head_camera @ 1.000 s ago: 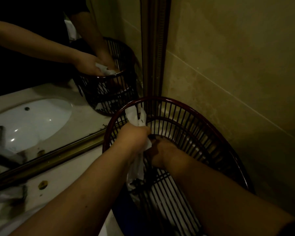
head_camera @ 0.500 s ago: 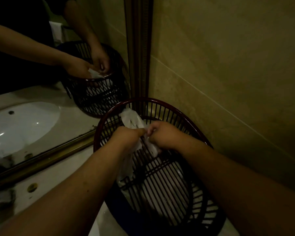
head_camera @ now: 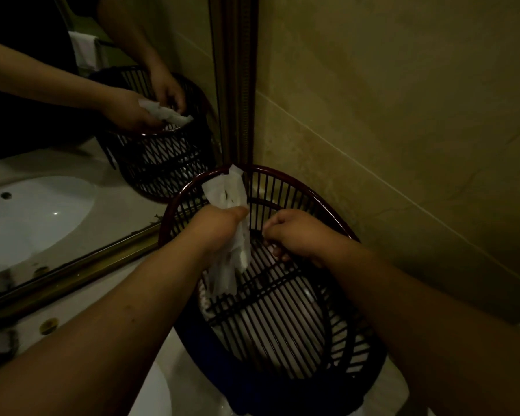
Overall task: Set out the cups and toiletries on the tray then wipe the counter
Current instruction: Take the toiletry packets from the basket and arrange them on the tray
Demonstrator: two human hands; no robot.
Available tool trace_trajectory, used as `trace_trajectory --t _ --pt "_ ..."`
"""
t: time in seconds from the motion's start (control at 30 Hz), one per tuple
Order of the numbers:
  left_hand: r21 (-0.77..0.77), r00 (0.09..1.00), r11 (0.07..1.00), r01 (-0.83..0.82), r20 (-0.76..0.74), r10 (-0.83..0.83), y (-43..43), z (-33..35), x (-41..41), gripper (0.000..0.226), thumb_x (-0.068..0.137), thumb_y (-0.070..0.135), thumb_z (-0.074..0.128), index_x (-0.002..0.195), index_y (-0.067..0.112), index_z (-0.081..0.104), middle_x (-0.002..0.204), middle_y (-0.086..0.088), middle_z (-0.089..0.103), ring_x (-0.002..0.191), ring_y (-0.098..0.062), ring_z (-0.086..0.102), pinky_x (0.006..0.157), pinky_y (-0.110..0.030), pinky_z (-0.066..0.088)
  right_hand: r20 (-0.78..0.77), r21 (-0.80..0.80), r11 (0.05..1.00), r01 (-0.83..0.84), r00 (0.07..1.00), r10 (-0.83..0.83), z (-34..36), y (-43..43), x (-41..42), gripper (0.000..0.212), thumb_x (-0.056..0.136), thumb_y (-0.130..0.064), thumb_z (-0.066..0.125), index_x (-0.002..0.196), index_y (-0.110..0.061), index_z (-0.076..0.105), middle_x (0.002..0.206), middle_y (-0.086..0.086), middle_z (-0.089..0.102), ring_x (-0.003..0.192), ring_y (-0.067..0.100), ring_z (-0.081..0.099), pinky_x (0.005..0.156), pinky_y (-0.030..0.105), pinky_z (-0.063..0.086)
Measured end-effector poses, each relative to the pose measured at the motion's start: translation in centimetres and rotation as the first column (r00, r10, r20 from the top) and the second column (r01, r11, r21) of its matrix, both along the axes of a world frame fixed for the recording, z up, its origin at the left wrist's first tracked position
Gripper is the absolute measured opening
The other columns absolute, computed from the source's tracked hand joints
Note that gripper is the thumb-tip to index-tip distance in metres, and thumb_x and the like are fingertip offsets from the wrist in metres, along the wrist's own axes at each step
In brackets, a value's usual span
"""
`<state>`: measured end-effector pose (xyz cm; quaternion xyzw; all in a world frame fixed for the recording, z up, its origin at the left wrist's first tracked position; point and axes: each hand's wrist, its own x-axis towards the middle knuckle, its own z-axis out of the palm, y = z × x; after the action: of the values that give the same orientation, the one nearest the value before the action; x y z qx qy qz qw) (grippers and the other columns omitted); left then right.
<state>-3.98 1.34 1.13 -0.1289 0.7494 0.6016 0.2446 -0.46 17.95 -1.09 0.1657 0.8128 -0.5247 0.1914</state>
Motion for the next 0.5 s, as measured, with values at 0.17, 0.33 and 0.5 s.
trace_trajectory --t 0.17,0.33,0.5 --pt "0.014 1.000 1.000 -0.010 -0.005 0.010 -0.3 0.2 -0.1 0.058 0.085 0.033 0.072 0.135 0.006 0.059 0.106 -0.010 0.068 0.095 -0.031 0.066 0.084 -0.042 0.057 0.041 0.091 0.995 -0.033 0.999 0.029 -0.8 -0.5 0.3 0.013 0.097 -0.018 0.060 0.103 -0.012 0.070 0.092 0.011 0.075 0.070 0.020 0.067 0.062 0.033 0.056" --pt "0.027 1.000 1.000 0.001 0.030 -0.002 -0.2 -0.1 0.0 0.033 0.088 0.014 0.068 0.117 -0.001 0.064 0.097 -0.016 0.074 0.077 -0.027 0.073 0.063 -0.039 0.062 0.208 0.331 0.850 -0.410 0.910 0.358 -1.8 -1.9 -0.1 0.018 0.098 -0.023 0.062 0.109 -0.009 0.067 0.090 0.004 0.066 0.086 0.024 0.068 0.062 0.027 0.052" --pt "-0.058 1.000 0.998 -0.007 0.024 0.008 0.2 -0.5 -0.1 0.046 0.092 0.018 0.068 0.133 -0.002 0.058 0.105 -0.016 0.066 0.087 -0.028 0.063 0.067 -0.031 0.049 0.390 0.422 0.641 -0.641 0.766 0.511 -4.5 -4.0 0.0 0.030 0.092 -0.031 0.068 0.115 -0.012 0.072 0.089 0.001 0.064 0.068 0.016 0.055 0.064 0.030 0.047"
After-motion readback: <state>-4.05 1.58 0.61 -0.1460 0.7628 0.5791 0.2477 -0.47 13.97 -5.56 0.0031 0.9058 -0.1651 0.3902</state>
